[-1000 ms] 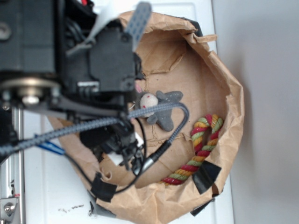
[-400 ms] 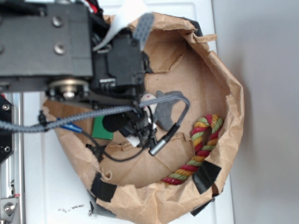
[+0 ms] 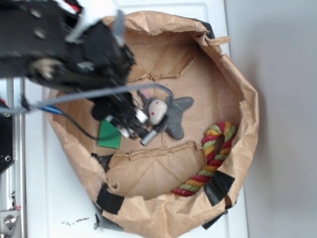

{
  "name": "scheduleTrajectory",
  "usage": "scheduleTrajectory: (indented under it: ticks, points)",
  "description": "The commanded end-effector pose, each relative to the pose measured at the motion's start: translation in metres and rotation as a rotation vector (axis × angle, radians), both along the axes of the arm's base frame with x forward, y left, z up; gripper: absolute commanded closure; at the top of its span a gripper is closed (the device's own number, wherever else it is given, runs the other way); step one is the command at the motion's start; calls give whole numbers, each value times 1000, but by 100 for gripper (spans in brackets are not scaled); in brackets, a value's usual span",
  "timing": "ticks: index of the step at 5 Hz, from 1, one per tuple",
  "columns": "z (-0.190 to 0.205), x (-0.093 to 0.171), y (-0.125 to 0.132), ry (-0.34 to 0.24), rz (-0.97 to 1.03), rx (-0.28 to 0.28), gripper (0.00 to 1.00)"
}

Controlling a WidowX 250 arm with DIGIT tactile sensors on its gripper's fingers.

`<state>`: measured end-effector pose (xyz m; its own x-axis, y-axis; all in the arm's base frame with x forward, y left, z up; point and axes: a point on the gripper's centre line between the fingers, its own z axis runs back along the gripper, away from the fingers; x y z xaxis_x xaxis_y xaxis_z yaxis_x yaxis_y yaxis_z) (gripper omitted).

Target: Grab the green block.

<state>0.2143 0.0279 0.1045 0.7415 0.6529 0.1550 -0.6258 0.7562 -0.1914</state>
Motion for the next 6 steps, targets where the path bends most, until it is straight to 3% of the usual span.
scheduleTrajectory:
  ticks: [1, 3, 5, 6]
  points:
    - [-18, 8, 14, -10, 16, 41, 0]
    - [4, 0, -6, 47, 22, 97, 0]
    - [6, -13, -12, 101, 105, 97, 0]
    - [-11, -9, -22, 65, 155, 93, 0]
